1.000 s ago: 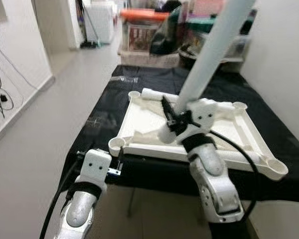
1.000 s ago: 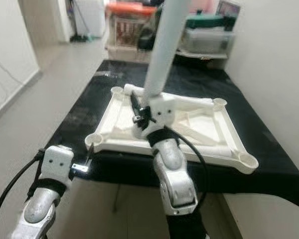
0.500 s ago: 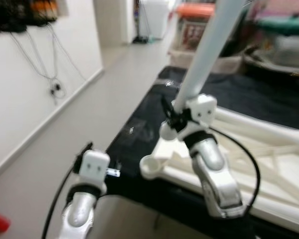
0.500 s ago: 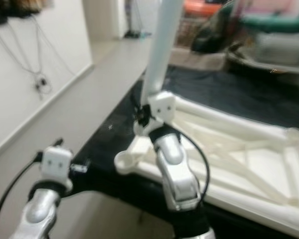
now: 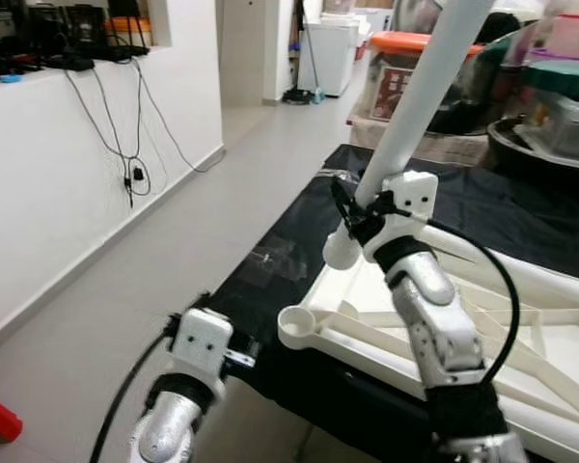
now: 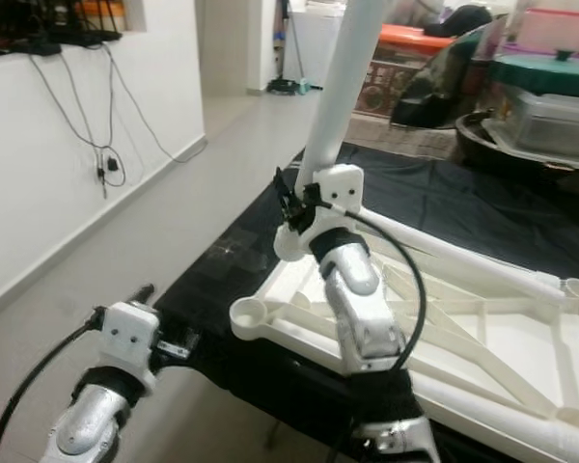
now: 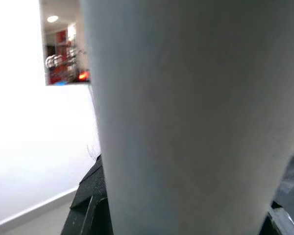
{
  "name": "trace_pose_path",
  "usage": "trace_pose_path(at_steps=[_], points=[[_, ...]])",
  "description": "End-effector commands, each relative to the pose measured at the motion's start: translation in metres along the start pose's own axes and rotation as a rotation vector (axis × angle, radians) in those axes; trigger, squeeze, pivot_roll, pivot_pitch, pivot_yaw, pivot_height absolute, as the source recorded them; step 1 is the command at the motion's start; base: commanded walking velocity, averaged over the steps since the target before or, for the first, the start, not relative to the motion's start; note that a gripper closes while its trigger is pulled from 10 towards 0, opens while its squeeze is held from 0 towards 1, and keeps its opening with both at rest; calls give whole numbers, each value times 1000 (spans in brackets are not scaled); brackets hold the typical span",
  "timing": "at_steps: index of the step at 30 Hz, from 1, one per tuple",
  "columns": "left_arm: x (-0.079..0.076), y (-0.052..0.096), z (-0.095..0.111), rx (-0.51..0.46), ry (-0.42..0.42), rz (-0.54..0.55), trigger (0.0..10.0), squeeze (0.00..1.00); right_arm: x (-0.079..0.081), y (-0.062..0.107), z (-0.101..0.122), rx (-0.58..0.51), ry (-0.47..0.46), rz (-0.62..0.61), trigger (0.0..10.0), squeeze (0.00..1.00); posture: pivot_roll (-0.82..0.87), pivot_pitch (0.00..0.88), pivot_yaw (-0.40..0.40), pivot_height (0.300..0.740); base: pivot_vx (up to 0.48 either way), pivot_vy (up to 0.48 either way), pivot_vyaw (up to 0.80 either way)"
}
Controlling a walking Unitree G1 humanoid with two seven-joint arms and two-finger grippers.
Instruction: Building children table
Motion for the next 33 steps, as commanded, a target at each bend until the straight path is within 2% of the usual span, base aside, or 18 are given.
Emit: trace_pose_path(at_steps=[1,2,4,5,7,8,9,10,11,12,16,25,33], points=[[-6,2,1,-1,15,-41,10000,0,-2,-2,-2,27,-40,36,10000,0,61,66,-81,740,0,0,0],[-12,7,2,1,21,-74,10000,0,-2,-7,0,57,-75,96,10000,0,68,87,-89,740,0,0,0],[-12,7,2,1,21,-74,10000,0,-2,-7,0,57,-75,96,10000,0,68,87,-89,740,0,0,0],[-18,13,3,6,33,-107,10000,0,5,-13,2,126,-140,236,10000,0,78,112,-91,740,0,0,0],[-18,13,3,6,33,-107,10000,0,5,-13,2,126,-140,236,10000,0,78,112,-91,740,0,0,0],[-18,16,4,9,44,-110,10000,0,12,-15,3,155,-161,324,10000,0,81,127,-92,740,0,0,0],[-18,16,4,9,44,-110,10000,0,12,-15,3,155,-161,324,10000,0,81,127,-92,740,0,0,0],[-18,18,5,13,54,-112,10000,0,19,-17,2,191,-173,415,10000,0,85,144,-87,740,0,0,0],[-18,18,5,13,54,-112,10000,0,19,-17,2,191,-173,415,10000,0,85,144,-87,740,0,0,0],[-18,24,8,20,66,-117,10000,0,32,-18,2,239,-213,577,10000,0,99,180,-85,740,0,0,0],[-18,33,12,30,81,-126,10000,0,42,-19,4,280,-225,732,10000,0,115,217,-86,740,0,0,0],[-19,43,18,44,92,-128,10000,0,47,-19,3,313,-232,833,10000,0,120,256,-86,740,0,0,0],[-20,51,24,66,107,-136,10000,0,48,-12,3,352,-260,952,10000,0,118,284,-83,740,0,0,0]])
Point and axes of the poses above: a point about 5 cm out from each wrist's last joint towards the gripper, its own y axis pointing back from the gripper into the wrist, its own z axis along the axis of the wrist's last joint, x = y × z, the point moved 3 cm from there along -y, pointing out of the wrist towards the gripper, and after that the axes turned 15 degrees about -y, right-handed, at the moved point
